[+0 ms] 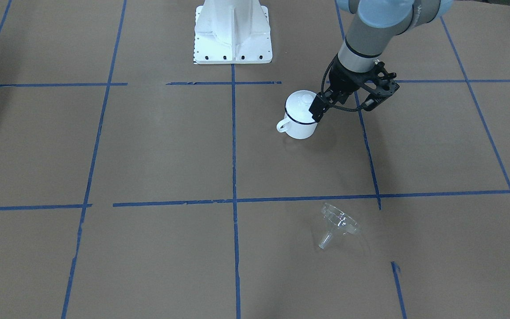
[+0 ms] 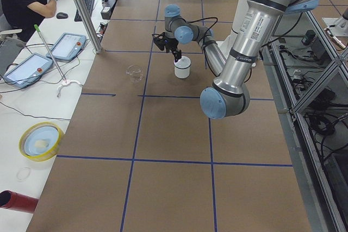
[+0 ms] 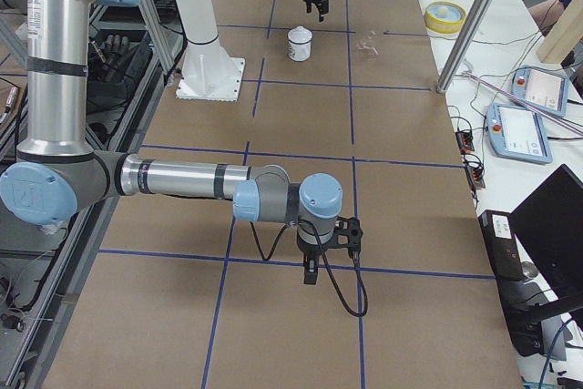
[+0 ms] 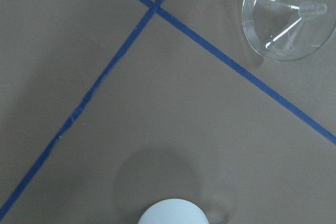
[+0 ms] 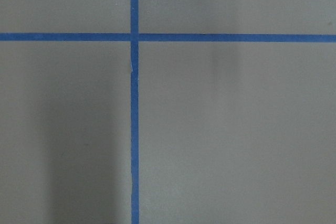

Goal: Place funnel on cup
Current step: 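Move the left gripper over the white mug and grasp its lid knob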

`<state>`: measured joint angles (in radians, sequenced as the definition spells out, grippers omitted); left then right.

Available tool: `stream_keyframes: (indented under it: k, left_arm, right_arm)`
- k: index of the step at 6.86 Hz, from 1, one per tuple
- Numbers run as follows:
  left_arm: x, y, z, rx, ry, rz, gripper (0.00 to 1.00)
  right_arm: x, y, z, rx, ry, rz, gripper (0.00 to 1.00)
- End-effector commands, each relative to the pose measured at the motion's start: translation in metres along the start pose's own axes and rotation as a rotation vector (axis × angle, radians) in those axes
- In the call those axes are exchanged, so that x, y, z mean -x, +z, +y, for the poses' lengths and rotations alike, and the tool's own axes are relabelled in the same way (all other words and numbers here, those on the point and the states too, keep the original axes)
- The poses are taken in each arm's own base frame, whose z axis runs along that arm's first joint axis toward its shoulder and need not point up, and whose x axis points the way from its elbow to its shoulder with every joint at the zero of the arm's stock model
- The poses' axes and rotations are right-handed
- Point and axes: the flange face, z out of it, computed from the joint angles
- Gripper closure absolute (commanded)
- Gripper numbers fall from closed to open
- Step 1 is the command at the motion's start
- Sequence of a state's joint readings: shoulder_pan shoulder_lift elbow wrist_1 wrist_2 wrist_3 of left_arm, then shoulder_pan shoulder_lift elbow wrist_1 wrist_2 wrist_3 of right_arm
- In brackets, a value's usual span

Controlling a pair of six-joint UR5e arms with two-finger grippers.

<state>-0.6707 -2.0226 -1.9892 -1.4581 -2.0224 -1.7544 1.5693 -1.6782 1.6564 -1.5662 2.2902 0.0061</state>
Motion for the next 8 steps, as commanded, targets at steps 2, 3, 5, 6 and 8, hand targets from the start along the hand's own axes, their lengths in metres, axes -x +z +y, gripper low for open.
stream_keyframes:
  k: [2, 3, 5, 6, 8]
  left_arm:
    - [0.002, 0.032, 0.047, -0.035, -0.016, -0.027, 0.0]
    - [0.004, 0.031, 0.047, -0.043, -0.022, -0.042, 0.0]
    - [0.005, 0.031, 0.047, -0.053, -0.028, -0.06, 0.07]
    - [0.005, 0.034, 0.053, -0.046, -0.022, -0.063, 0.09]
    - [0.006, 0.036, 0.062, -0.036, -0.021, -0.066, 0.09]
  right_arm:
    - [0.0, 0.0, 0.0, 0.0, 0.0, 0.0, 0.0]
    - [0.0, 0.0, 0.0, 0.0, 0.0, 0.0, 0.0]
    - [0.0, 0.0, 0.0, 0.001, 0.001, 0.0, 0.0]
    - [0.0, 0.0, 0.0, 0.0, 0.0, 0.0, 0.0]
    - [0.0, 0.0, 0.0, 0.0, 0.0, 0.0, 0.0]
